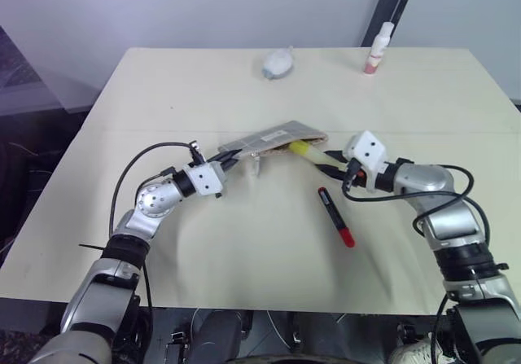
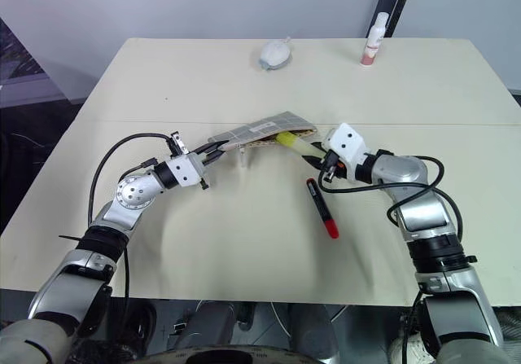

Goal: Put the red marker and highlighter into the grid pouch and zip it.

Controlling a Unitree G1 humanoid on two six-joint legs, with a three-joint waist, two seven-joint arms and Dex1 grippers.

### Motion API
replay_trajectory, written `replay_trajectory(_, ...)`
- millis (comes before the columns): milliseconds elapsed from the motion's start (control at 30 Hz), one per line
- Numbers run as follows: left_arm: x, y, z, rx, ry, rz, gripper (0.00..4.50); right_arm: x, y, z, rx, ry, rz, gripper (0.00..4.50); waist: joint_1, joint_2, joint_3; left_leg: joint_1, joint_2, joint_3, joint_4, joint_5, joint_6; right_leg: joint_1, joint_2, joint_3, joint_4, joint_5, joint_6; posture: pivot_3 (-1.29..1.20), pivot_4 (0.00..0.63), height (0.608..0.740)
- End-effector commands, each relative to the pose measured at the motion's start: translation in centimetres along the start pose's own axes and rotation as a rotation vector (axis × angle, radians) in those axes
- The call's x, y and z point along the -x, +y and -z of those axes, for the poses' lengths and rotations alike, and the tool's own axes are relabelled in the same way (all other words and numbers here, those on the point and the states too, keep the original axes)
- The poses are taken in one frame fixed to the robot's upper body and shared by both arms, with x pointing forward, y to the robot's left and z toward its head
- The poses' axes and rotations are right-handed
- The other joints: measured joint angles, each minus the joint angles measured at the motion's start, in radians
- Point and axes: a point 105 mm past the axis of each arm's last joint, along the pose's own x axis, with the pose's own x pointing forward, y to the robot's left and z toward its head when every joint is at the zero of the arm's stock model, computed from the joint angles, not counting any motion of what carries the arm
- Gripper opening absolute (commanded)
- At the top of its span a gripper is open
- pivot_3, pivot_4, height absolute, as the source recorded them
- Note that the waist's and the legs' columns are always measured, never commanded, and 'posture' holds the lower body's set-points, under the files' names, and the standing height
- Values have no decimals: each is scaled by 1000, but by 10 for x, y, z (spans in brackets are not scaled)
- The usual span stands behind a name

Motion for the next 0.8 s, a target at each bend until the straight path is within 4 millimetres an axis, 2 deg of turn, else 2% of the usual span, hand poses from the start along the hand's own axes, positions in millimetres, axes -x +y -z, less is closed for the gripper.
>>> replay_trajectory(33,-4,12,-16,-59,-70,5,0,-6,2,-17,144,-3,-35,917,0,0,0,0,0,0,0,0,0,0,0,0,0,0,0,0,150,740)
replay_trajectory(267,-9,14,-27,-68,-118,50,0,-24,13,-34,364,11,-110,917,0,0,0,0,0,0,0,0,0,-1,0,0,0,0,0,0,150,740)
replay_trajectory(433,-9,12,-28,-13,-140,60,0,-32,28,-50,468,-129,-137,917,-1,0,0,0,0,0,0,0,0,-1,0,0,0,0,0,0,150,740)
replay_trajectory(533,-8,10,-33,35,-166,73,0,-35,36,-52,472,-183,-160,917,-1,0,0,0,0,0,0,0,0,-1,0,0,0,0,0,0,150,740)
replay_trajectory(700,-5,12,-36,84,-180,76,0,-33,38,-56,460,-239,-165,917,-1,0,0,0,0,0,1,0,0,-1,1,0,0,0,0,0,150,740)
replay_trajectory(767,-3,11,-34,86,-174,78,0,-32,35,-53,445,-227,-167,1950,-1,0,0,0,0,0,1,0,0,-1,1,0,0,0,0,0,150,740)
replay_trajectory(800,-2,11,-34,87,-170,78,0,-31,33,-51,447,-216,-162,2281,-1,0,0,1,0,0,1,0,0,-1,1,0,0,0,0,0,150,740)
